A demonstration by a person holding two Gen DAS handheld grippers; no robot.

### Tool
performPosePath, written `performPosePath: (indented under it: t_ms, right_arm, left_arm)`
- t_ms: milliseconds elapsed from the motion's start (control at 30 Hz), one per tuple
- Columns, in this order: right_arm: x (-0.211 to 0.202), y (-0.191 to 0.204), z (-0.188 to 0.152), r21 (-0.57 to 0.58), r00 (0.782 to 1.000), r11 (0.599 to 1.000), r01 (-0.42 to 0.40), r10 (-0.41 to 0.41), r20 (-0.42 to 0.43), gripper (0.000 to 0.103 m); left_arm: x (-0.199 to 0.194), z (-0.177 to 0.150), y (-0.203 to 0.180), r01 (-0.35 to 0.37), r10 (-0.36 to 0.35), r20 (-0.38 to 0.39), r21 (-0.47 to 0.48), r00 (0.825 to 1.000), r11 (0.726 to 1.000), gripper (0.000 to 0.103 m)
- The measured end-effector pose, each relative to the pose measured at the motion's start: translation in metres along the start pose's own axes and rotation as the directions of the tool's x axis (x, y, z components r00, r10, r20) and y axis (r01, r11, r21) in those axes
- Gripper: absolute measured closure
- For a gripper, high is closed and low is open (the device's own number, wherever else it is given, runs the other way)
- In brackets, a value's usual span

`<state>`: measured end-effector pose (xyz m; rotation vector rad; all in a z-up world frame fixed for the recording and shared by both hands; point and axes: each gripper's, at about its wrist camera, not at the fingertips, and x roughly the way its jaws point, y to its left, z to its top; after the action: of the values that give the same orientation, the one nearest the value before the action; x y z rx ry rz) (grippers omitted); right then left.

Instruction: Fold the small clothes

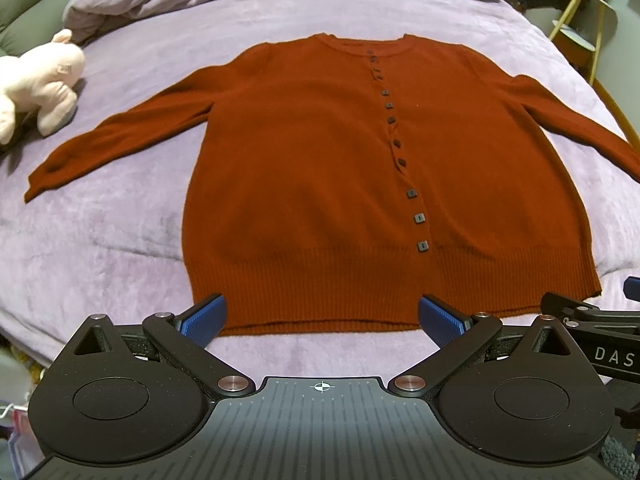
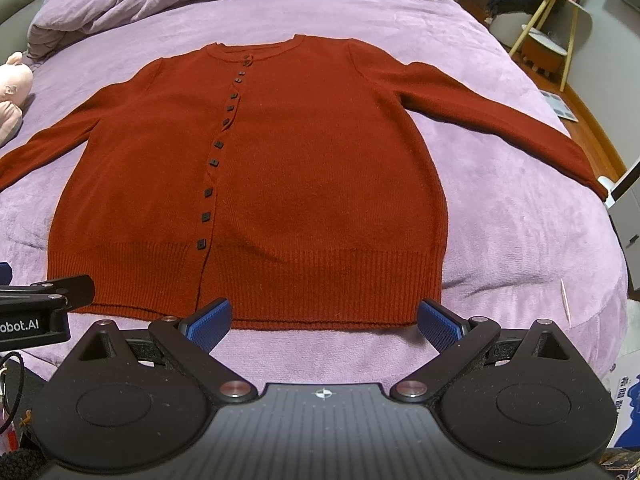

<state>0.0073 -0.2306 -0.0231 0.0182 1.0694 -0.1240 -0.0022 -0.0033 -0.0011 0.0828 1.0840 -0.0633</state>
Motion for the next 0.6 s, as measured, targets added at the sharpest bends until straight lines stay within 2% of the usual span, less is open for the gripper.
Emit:
performPosePath:
  t_ms: [600]
  right_arm:
    - [0.0038,-0.0010,-0.0011,0.005,1.000,1.000,-0.004,0.004,-0.013,0.004]
  left_arm:
    - [0.0053,-0.0005,-0.0006,-0.001,0.001,-0.017,0.001,1.000,1.000,0.000]
